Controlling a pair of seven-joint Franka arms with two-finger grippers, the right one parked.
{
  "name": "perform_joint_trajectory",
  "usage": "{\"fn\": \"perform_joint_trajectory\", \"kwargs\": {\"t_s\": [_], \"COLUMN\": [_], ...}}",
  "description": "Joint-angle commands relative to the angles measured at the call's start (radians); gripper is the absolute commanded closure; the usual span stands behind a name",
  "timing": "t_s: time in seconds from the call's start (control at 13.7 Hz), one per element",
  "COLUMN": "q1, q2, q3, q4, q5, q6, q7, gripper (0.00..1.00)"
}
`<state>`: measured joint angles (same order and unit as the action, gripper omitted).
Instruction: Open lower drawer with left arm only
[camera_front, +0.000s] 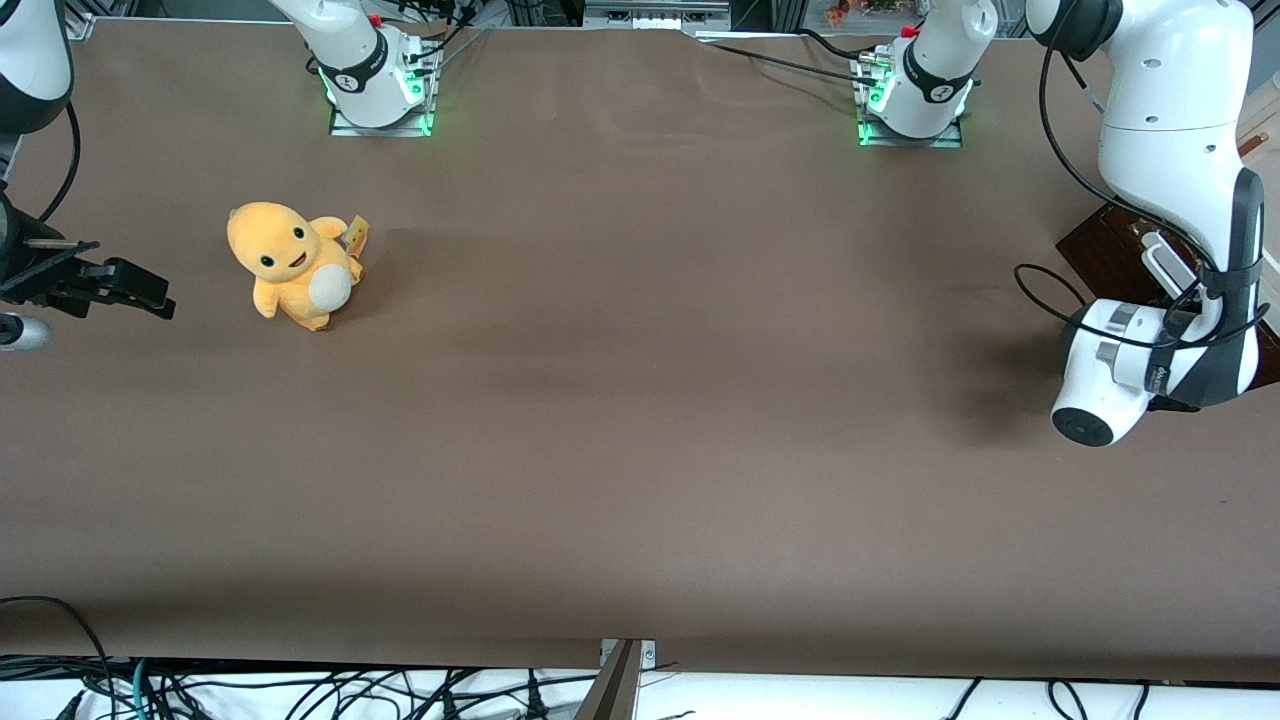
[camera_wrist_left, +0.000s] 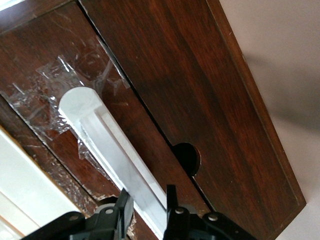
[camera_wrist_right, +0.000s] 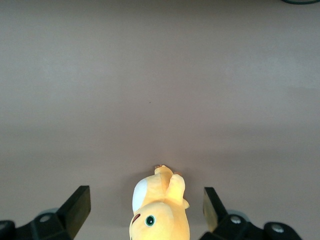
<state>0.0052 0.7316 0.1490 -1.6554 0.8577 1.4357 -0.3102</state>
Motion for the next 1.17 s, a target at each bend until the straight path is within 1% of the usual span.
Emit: {"fn": "perform_joint_trajectory", "kwargs": {"t_s": [0.0, 0.51, 0.8, 0.95, 1.09], "q1": [-0.011, -0.067, -0.096, -0.099, -0.108], "q2": [0.023, 0.061, 0.061, 0.061, 0.063], "q3": [-0.008, -0.013, -0.013, -0.013, -0.013], "q4": [0.028, 0.071, 0.08, 0.106, 0.111], "q5": [0.029, 0.006, -0.014, -0.038, -0.039], "q6": [-0.012, -0.017, -0.017, -0.023, -0.035], "q7": [0.031, 0.026, 0.026, 0.029, 0.029], "gripper": [0.91, 0.91, 0.91, 0.9, 0.89]}}
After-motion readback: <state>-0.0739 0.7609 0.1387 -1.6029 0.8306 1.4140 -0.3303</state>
